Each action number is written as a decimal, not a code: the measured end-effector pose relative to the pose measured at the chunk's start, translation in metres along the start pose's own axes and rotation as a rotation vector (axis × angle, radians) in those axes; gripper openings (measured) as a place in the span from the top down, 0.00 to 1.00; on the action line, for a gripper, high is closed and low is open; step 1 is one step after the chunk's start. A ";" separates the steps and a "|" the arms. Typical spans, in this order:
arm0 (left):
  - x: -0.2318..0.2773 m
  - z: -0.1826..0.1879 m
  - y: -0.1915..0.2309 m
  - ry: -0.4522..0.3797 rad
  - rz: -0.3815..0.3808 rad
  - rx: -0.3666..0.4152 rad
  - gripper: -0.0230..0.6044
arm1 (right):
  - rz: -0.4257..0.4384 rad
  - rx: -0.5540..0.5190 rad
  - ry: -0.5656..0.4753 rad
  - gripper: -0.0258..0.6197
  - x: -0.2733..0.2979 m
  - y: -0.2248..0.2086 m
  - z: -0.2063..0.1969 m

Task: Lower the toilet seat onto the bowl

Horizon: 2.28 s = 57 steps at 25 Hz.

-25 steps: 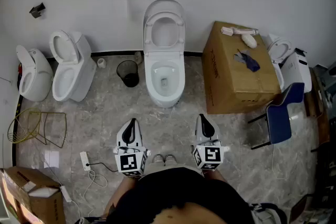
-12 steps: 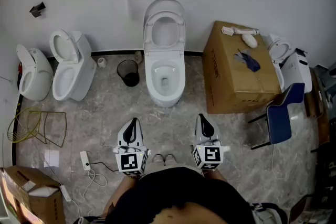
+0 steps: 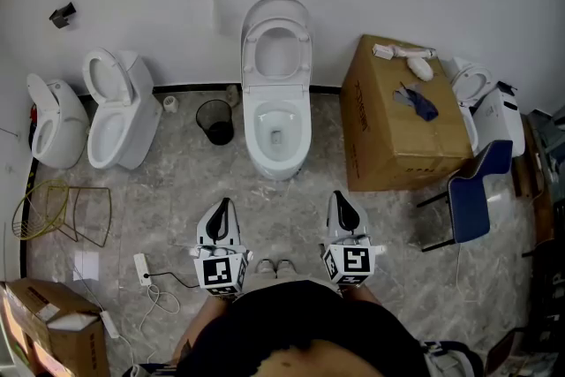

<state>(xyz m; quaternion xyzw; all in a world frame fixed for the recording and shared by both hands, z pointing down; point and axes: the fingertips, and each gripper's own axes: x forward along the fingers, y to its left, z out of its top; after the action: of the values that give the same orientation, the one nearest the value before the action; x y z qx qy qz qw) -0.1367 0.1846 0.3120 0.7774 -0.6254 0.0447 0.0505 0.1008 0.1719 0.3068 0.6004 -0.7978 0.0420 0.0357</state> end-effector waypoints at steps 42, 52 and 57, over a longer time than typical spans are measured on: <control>0.027 0.019 0.003 -0.137 -0.037 -0.095 0.06 | 0.022 0.082 -0.044 0.06 0.029 -0.018 -0.002; 0.046 0.013 -0.019 -0.124 -0.056 -0.097 0.06 | 0.029 0.063 -0.030 0.06 0.037 -0.033 -0.006; 0.051 0.007 -0.041 -0.126 -0.087 -0.097 0.06 | 0.044 0.058 -0.033 0.06 0.042 -0.038 -0.009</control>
<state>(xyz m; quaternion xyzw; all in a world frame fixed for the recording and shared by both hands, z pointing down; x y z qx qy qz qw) -0.0858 0.1431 0.3107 0.8016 -0.5945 -0.0370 0.0507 0.1255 0.1223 0.3210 0.5841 -0.8097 0.0560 0.0043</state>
